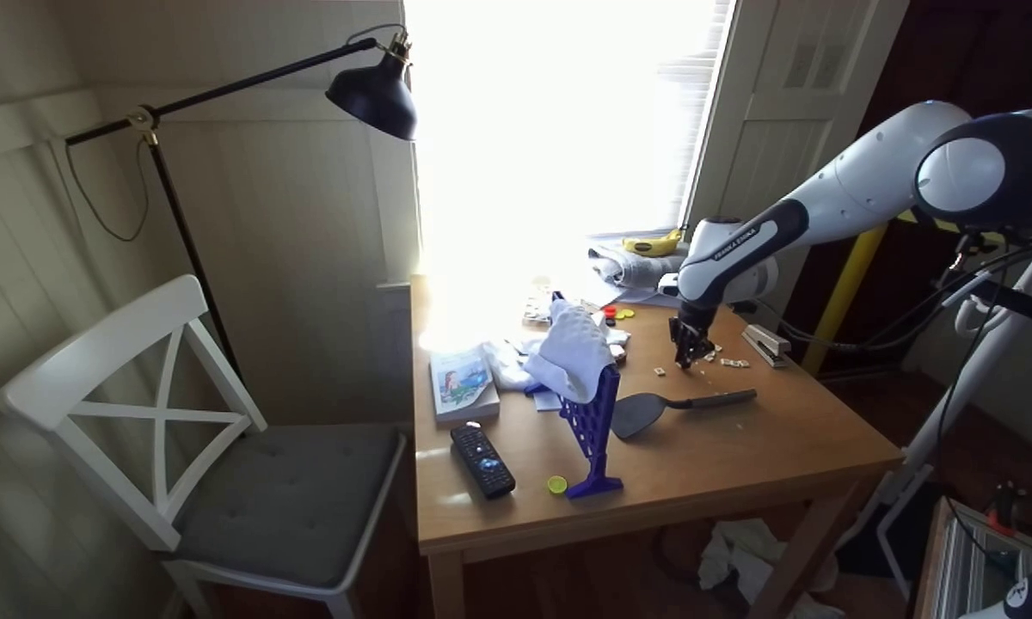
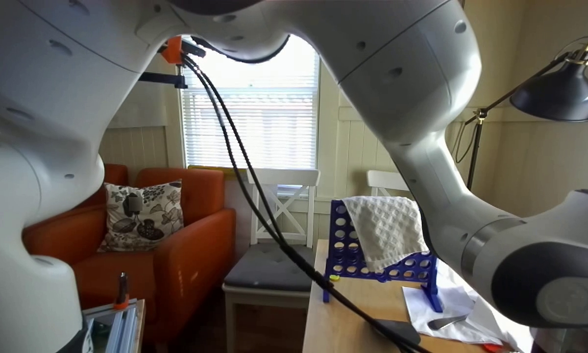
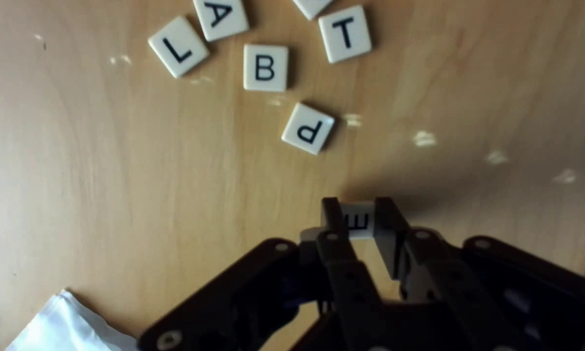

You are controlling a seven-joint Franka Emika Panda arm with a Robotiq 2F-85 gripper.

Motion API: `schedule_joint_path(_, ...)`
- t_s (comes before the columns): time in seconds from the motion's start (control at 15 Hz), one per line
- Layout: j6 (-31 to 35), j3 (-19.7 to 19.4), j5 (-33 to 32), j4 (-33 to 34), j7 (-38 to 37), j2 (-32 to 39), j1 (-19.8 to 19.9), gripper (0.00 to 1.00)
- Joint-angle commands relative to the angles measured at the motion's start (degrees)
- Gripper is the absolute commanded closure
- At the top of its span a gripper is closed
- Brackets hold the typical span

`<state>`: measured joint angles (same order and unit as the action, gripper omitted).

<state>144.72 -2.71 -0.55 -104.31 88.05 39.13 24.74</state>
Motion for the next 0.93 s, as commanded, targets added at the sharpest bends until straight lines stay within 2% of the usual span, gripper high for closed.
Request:
schedule_joint_path(0.0,1.40,0.21,0.73,-2.78,-4.08,-1.37,-1.62,0.95)
schedule_joint_path(0.4,3.01,-0.43,-0.46,-3.40,-10.84,-1.38,-3.49,0.95)
schedule_joint_path(0.87,2.63,-0.91,-2.14,-3.87,-11.71,-1.76,-3.95,0.95)
